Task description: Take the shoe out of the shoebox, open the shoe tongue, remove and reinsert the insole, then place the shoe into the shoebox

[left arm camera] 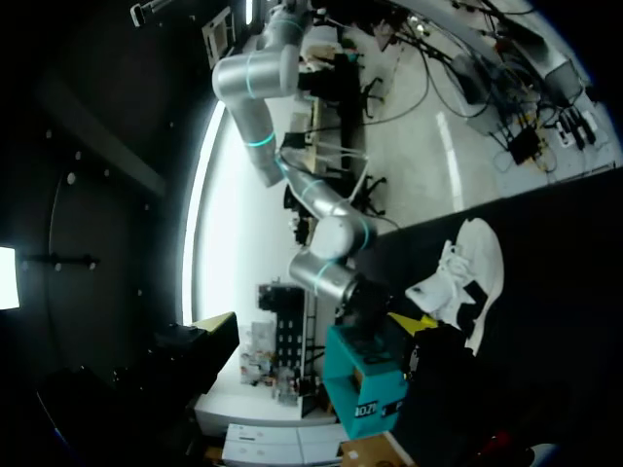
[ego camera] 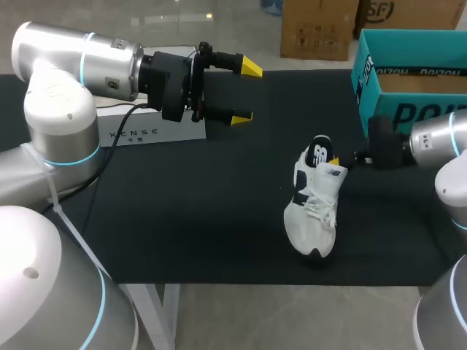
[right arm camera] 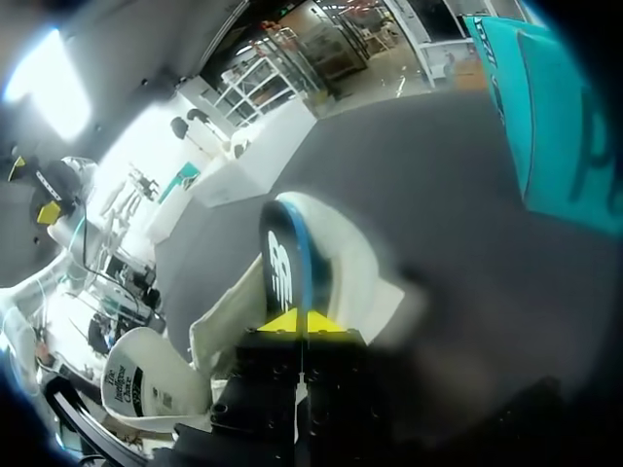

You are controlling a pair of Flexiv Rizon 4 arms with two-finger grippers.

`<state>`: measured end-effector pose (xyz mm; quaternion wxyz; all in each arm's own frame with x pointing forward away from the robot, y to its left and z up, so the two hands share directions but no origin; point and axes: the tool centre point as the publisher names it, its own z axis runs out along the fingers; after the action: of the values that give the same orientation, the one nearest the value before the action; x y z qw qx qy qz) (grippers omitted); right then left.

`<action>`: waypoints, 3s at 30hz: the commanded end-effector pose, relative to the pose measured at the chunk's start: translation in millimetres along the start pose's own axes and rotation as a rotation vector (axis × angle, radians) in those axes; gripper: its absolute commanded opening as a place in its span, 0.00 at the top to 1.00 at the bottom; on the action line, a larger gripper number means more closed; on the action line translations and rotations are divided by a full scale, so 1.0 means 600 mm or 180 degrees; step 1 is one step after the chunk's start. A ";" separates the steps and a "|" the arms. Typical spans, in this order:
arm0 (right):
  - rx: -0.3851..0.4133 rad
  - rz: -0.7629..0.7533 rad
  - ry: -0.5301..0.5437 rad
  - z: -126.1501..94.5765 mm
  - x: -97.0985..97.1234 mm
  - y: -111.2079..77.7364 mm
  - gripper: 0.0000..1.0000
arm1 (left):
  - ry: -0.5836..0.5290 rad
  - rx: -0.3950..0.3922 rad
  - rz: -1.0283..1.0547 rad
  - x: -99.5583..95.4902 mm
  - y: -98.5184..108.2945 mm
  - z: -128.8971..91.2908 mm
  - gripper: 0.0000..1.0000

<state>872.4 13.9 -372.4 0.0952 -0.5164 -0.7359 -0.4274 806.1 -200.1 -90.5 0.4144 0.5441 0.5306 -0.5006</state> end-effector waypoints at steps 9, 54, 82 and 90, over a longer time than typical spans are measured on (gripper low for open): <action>0.0034 -0.0086 -0.0008 0.019 0.013 0.016 0.00 | 0.0013 0.0003 0.0001 -0.001 0.000 0.000 0.00; 0.0187 0.0035 0.0024 0.033 0.009 -0.034 1.00 | 0.0013 0.0003 0.0001 -0.001 0.000 0.000 0.00; -0.0135 -0.0419 -0.1355 -0.039 0.070 0.075 0.00 | 0.0013 0.0003 0.0001 -0.001 0.000 0.000 0.00; 0.0291 -0.0559 -0.2189 -0.026 0.067 0.066 0.00 | 0.0013 0.0003 0.0001 -0.001 0.000 0.000 0.00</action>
<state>877.3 25.3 -322.3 -0.0595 -0.5117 -0.7797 -0.3560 806.1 -200.1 -90.5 0.4144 0.5441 0.5307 -0.5006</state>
